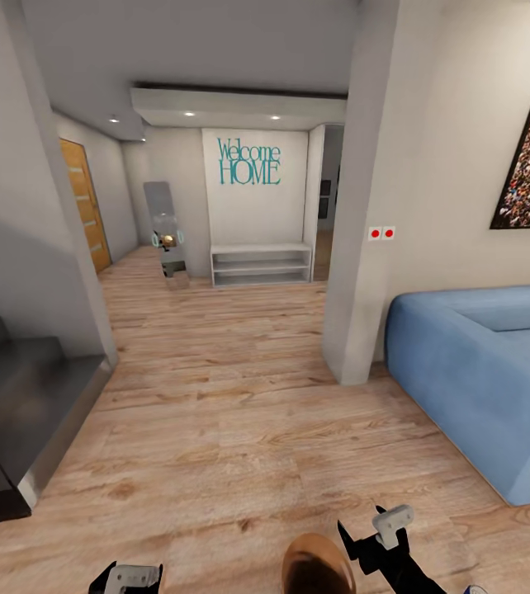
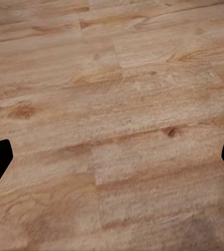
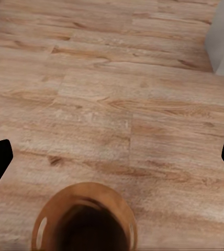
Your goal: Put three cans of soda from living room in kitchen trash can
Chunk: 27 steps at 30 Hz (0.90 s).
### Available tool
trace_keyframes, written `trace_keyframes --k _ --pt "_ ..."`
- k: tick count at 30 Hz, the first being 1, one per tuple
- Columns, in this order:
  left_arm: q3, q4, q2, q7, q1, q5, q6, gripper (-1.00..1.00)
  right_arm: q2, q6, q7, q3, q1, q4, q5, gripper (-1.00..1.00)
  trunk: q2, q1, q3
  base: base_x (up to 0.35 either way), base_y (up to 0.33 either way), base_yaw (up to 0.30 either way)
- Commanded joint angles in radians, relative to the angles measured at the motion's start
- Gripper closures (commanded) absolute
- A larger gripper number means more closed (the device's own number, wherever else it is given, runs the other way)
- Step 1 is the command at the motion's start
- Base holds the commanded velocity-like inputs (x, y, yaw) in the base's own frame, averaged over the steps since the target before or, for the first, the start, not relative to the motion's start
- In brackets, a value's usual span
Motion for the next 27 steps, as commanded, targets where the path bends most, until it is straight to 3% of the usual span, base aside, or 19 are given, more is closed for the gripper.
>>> trace_keyframes --k 1,16,21,27 --pt "0.000 0.000 0.000 0.000 0.000 0.000 0.000 -1.00 0.000 0.000 0.000 0.000 0.000 0.004 0.000 -1.00 0.000 0.000 0.000 0.000 0.000 0.000" --pt "0.001 0.000 -0.001 -0.005 0.000 -0.002 0.001 -1.00 0.000 0.036 0.008 0.004 -0.011 0.074 0.000 -1.00 -0.105 0.057 -0.047 0.000 0.000 0.000" --pt "0.002 0.000 -0.002 -0.007 0.000 -0.002 0.002 -1.00 0.000 0.183 0.017 0.003 -0.065 0.145 -0.001 -1.00 -0.140 0.077 -0.063 0.000 0.000 0.000" --pt "0.004 0.000 -0.001 -0.008 0.000 -0.003 0.002 -1.00 -0.001 0.304 0.019 -0.002 -0.125 0.203 -0.002 -1.00 -0.182 0.100 -0.081 0.000 0.000 0.000"
